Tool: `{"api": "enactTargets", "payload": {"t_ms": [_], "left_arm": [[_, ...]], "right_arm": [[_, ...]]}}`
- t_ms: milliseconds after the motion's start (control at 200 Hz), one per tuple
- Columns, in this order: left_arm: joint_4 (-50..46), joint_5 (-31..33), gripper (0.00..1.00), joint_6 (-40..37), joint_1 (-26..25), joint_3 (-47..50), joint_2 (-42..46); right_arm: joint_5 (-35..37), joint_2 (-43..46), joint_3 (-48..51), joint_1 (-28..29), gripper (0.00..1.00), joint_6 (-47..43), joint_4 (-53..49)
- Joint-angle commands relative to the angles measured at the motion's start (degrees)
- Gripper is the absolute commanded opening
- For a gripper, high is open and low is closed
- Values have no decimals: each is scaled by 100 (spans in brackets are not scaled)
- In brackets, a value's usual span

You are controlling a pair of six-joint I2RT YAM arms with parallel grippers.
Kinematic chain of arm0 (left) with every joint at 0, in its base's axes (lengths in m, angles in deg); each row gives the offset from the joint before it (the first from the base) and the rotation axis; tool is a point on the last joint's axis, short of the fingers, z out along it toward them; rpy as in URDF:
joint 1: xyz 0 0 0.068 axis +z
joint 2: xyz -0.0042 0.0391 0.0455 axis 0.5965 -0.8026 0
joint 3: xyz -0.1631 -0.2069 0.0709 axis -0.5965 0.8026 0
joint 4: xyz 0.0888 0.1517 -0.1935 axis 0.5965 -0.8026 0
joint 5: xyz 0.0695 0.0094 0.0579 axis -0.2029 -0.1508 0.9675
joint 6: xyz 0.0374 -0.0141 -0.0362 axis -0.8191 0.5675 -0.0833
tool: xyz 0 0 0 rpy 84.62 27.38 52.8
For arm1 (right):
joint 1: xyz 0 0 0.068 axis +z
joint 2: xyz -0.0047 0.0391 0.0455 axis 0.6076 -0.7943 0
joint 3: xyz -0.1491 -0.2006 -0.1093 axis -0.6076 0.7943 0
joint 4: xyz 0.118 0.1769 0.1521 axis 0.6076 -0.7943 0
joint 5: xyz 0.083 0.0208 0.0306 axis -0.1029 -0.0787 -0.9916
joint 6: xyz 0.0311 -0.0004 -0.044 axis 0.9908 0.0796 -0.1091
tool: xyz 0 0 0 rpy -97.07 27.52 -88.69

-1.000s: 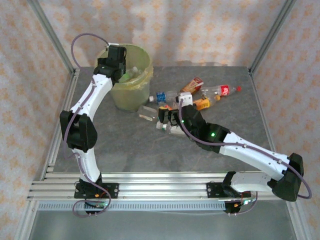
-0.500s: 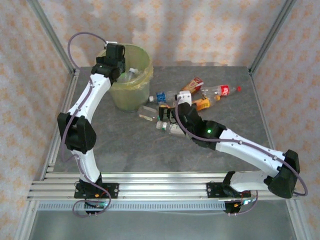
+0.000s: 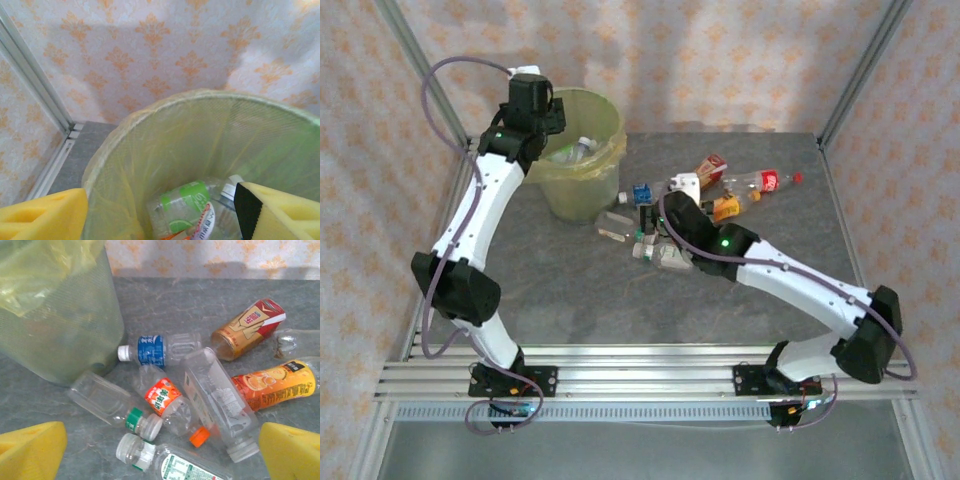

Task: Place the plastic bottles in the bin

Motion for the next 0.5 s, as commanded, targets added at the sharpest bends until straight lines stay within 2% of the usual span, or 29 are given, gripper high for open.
{"api": "enactTargets", "payload": {"t_ms": [0, 90, 270, 495], "left_arm": [[-85, -315, 79, 335, 35, 263, 587], [-24, -501, 83, 508, 36, 607, 969], [84, -751, 100, 981, 35, 1375, 1767], [471, -1030, 100, 1706, 35, 2696, 2928]], "right_arm": [[160, -414, -370, -11, 99, 52, -852], [95, -725, -569, -11, 99, -95, -1134], [-146, -1333, -911, -97, 99, -426, -1682], [-791, -1993, -1118, -300, 99, -747, -2087]]}}
